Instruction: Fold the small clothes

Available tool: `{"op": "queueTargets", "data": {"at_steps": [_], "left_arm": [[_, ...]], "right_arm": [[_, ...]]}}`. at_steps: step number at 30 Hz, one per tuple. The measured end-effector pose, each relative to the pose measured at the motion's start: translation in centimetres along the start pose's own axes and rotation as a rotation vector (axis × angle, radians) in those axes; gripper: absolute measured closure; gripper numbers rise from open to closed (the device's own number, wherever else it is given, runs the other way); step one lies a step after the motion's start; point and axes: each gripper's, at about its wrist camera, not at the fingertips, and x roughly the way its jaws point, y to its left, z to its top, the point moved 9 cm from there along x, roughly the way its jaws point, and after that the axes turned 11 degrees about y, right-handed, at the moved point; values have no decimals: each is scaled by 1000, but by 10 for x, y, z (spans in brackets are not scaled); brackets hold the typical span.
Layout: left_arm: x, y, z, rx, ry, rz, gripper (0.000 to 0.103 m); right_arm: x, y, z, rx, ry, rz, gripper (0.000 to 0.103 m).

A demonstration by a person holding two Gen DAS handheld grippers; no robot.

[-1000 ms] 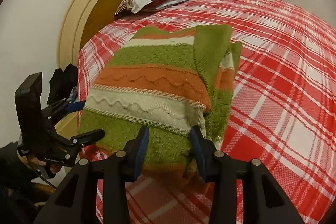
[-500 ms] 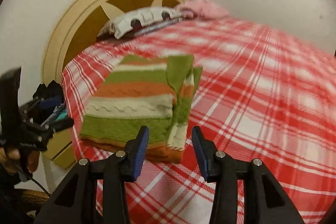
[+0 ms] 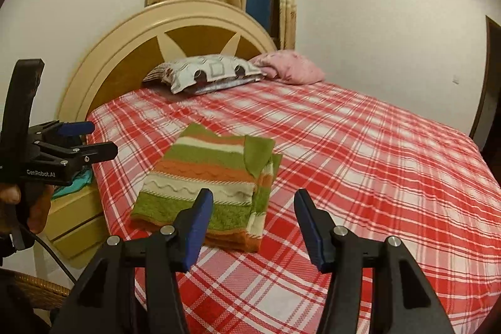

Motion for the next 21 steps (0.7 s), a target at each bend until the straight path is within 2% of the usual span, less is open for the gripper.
{"op": "queueTargets", "data": {"at_steps": [21], "left_arm": [[-5, -7, -2, 3, -2, 3, 0]], "right_arm": [[-13, -2, -4, 18, -19, 6, 48]]}}
